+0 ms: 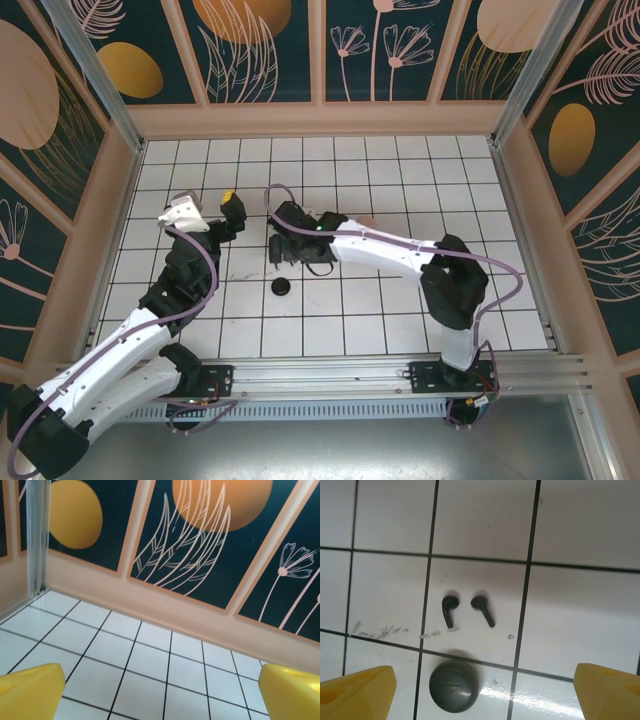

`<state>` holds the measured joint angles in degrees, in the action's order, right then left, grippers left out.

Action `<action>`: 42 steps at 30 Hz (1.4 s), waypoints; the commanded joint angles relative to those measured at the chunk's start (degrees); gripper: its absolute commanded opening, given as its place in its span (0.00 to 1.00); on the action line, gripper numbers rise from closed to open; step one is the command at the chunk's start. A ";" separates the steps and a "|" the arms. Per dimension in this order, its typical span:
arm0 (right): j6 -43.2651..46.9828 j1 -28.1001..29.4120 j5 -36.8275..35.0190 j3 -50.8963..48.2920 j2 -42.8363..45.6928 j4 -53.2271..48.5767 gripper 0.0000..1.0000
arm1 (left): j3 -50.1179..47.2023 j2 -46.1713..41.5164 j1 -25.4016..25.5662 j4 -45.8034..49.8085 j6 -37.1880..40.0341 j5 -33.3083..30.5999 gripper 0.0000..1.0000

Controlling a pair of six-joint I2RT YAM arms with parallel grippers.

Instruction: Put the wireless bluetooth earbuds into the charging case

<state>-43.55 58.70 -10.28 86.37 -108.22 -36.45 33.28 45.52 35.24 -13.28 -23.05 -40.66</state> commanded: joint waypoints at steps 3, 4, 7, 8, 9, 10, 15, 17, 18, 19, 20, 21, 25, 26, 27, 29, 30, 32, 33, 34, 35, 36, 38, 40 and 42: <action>-6.38 2.01 -2.50 4.54 -3.42 -6.21 0.92 | -2.03 -0.24 -5.05 0.80 -4.94 7.12 0.99; -7.03 2.33 -2.19 4.72 -4.19 -6.12 0.92 | -2.32 0.15 -5.61 0.52 -4.92 8.06 0.99; -8.30 2.99 -1.30 6.90 -7.17 -7.00 0.92 | -2.60 1.85 -7.37 -0.12 -5.38 10.59 0.99; -8.59 3.22 -1.39 8.05 -8.30 -7.95 0.92 | -2.56 2.38 -7.93 -0.32 -5.62 11.38 0.99; -8.95 3.53 -1.49 9.48 -9.56 -9.17 0.93 | -2.59 3.09 -8.53 -0.56 -5.85 12.35 0.99; -9.22 3.69 -1.41 10.74 -10.83 -10.08 0.93 | -2.59 3.78 -9.10 -0.88 -5.95 13.16 0.99; -10.82 4.52 -1.76 13.60 -13.89 -13.39 0.93 | -2.55 6.66 -12.17 -2.50 -7.04 17.50 0.99; -11.11 4.83 -1.55 12.79 -13.77 -12.85 0.93 | -2.21 7.77 -13.68 -2.96 -7.68 20.03 0.99; -11.04 5.00 -1.28 12.20 -13.80 -12.38 0.93 | -1.92 8.45 -14.37 -3.07 -7.81 21.24 0.99; -10.88 5.23 -1.02 11.77 -13.81 -12.01 0.93 | -1.62 9.13 -15.10 -3.19 -7.80 22.46 0.99; -10.77 5.41 -0.89 11.62 -13.94 -11.87 0.93 | -1.34 9.68 -15.65 -3.24 -7.93 23.36 0.99; -10.34 5.61 -0.80 11.48 -14.18 -11.41 0.92 | -1.05 10.30 -16.29 -3.29 -7.96 24.49 0.99; -8.55 6.53 -0.81 12.30 -15.50 -11.23 0.91 | -0.32 11.92 -18.66 -3.81 -8.44 28.99 0.99; -8.19 6.60 -0.81 12.50 -15.80 -11.34 0.91 | -0.23 12.20 -19.34 -3.96 -8.62 30.09 0.99; -7.89 6.67 -0.92 12.60 -16.11 -11.37 0.90 | -0.13 12.48 -20.23 -4.17 -8.99 31.43 0.99; -7.28 6.61 -1.05 12.60 -16.69 -11.45 0.90 | -0.13 12.81 -21.74 -4.77 -9.88 33.77 0.99; -7.15 6.61 -1.14 12.68 -17.00 -11.69 0.90 | -0.10 13.01 -22.64 -4.91 -10.47 35.13 0.99; -7.00 6.61 -1.14 12.82 -17.52 -11.89 0.89 | -0.01 13.52 -24.41 -5.07 -11.58 37.26 0.99; -7.01 6.65 -1.14 12.86 -17.72 -11.98 0.89 | 0.08 13.78 -25.14 -5.24 -12.04 38.09 0.99; -7.01 6.61 -1.14 12.82 -17.94 -11.82 0.88 | 0.12 14.02 -25.69 -5.34 -12.35 38.67 0.99; -7.03 6.61 -1.06 12.84 -18.12 -11.68 0.88 | 0.20 14.22 -26.04 -5.44 -12.47 39.09 0.99; -7.03 6.61 -1.05 12.95 -18.31 -11.50 0.87 | 0.29 14.43 -26.34 -5.51 -12.54 39.46 0.99; -6.82 6.62 -0.97 13.34 -18.81 -11.28 0.86 | 0.39 14.89 -26.76 -5.64 -12.70 40.37 0.99; -6.51 6.53 -0.79 14.19 -19.49 -11.27 0.85 | 0.31 15.37 -27.05 -5.96 -12.81 40.87 0.99; -6.30 6.55 -0.79 15.02 -20.15 -11.44 0.84 | 0.30 15.73 -27.24 -6.14 -12.94 41.03 0.99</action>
<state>-50.92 65.10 -10.87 98.72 -126.82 -46.54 31.73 60.71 8.56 -16.93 -34.87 -1.72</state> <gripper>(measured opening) 0.843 0.987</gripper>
